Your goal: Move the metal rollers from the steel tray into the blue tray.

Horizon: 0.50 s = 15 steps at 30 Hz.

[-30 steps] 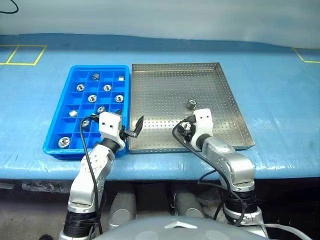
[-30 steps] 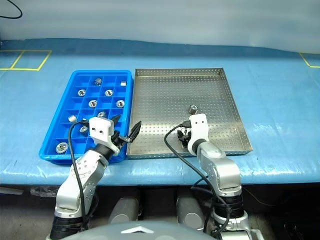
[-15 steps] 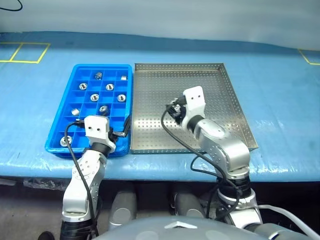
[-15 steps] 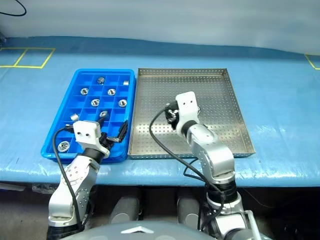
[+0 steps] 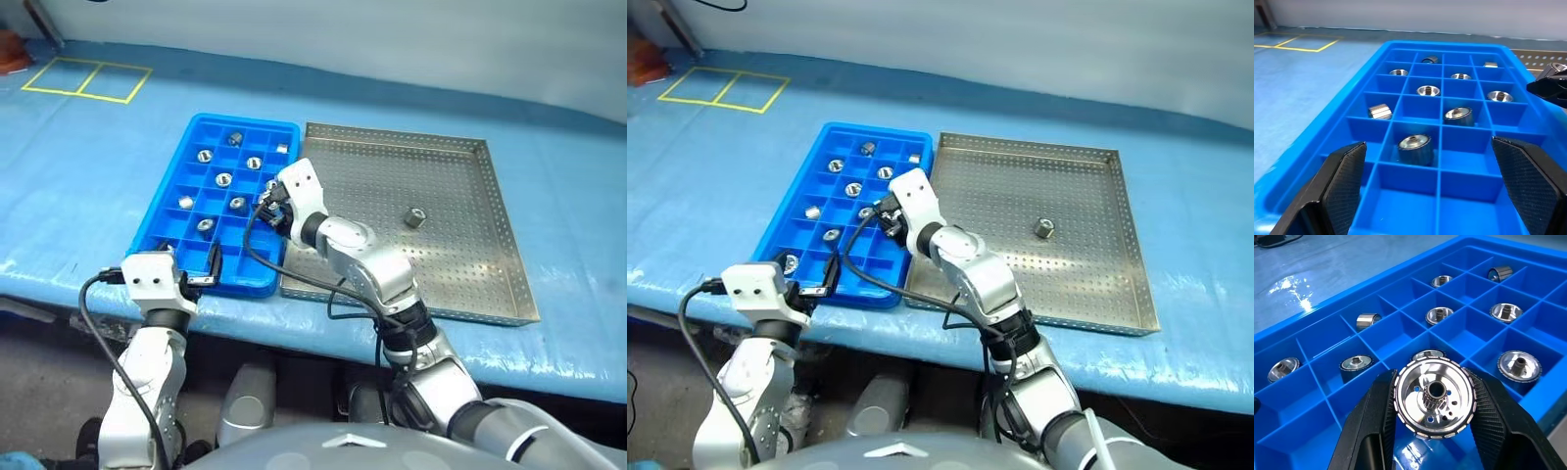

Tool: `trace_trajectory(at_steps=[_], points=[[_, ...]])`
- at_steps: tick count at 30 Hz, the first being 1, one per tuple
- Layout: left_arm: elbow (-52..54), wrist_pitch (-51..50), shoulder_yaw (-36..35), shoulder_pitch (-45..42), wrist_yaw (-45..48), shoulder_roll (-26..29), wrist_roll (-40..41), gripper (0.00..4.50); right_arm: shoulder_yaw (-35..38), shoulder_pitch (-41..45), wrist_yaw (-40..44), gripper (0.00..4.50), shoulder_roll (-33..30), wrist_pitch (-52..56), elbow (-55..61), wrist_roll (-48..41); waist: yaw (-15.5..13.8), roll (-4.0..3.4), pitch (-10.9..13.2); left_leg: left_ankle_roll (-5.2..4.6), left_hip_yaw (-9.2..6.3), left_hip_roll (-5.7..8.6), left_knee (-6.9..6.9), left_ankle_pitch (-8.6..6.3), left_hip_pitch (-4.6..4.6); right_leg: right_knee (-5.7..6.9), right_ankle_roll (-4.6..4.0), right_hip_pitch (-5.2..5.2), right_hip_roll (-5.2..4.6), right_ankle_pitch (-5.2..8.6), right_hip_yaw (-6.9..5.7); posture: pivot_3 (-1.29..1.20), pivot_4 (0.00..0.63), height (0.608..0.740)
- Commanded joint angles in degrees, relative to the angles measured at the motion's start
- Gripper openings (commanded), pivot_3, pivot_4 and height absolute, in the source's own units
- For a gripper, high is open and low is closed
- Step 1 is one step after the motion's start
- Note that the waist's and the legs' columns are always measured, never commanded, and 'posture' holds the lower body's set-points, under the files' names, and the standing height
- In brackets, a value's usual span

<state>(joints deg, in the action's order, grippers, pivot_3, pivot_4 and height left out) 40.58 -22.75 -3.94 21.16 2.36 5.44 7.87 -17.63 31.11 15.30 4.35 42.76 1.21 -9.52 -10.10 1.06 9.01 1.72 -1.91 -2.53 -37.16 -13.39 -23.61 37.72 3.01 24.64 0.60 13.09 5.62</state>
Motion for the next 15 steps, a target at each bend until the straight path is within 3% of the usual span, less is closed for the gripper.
trace_trajectory(at_steps=[1,11,12,15], points=[[3.0,1.5,0.3,-0.1,-0.5,-0.5,-0.4,4.5,-0.4,0.9,1.1,1.72,0.8,-1.5,0.0,0.0,-0.9,0.0,0.0,0.0,0.01,0.0,0.0,0.0,-0.01,-0.01,0.0,0.01,0.0,0.0,0.0,0.51,0.15,0.74],[1.8,1.4,1.4,-1.3,-0.1,-0.7,-0.5,4.5,-2.2,-2.6,1.9,1.72,-1.2,1.5,3.2,0.4,-3.5,0.0,0.0,0.06,0.03,-0.02,0.08,-0.03,-0.11,-0.06,-0.03,0.14,0.0,0.03,-0.02,0.49,0.15,0.74],[1.7,1.3,1.5,-1.4,0.0,-0.7,-0.5,4.5,-2.0,-2.9,1.6,2.45,-1.6,1.7,3.5,0.6,-3.7,0.0,0.0,0.06,0.04,-0.02,0.08,-0.03,-0.11,-0.06,-0.03,0.15,0.0,0.03,-0.02,0.49,0.15,0.74],[1.5,1.2,1.5,-1.8,0.2,-0.7,-0.4,4.5,-1.4,-3.7,1.1,3.37,-2.3,2.3,4.5,0.9,-4.1,0.0,0.0,0.07,0.04,-0.04,0.08,-0.04,-0.11,-0.06,-0.05,0.16,0.01,0.04,-0.03,0.48,0.15,0.74]])
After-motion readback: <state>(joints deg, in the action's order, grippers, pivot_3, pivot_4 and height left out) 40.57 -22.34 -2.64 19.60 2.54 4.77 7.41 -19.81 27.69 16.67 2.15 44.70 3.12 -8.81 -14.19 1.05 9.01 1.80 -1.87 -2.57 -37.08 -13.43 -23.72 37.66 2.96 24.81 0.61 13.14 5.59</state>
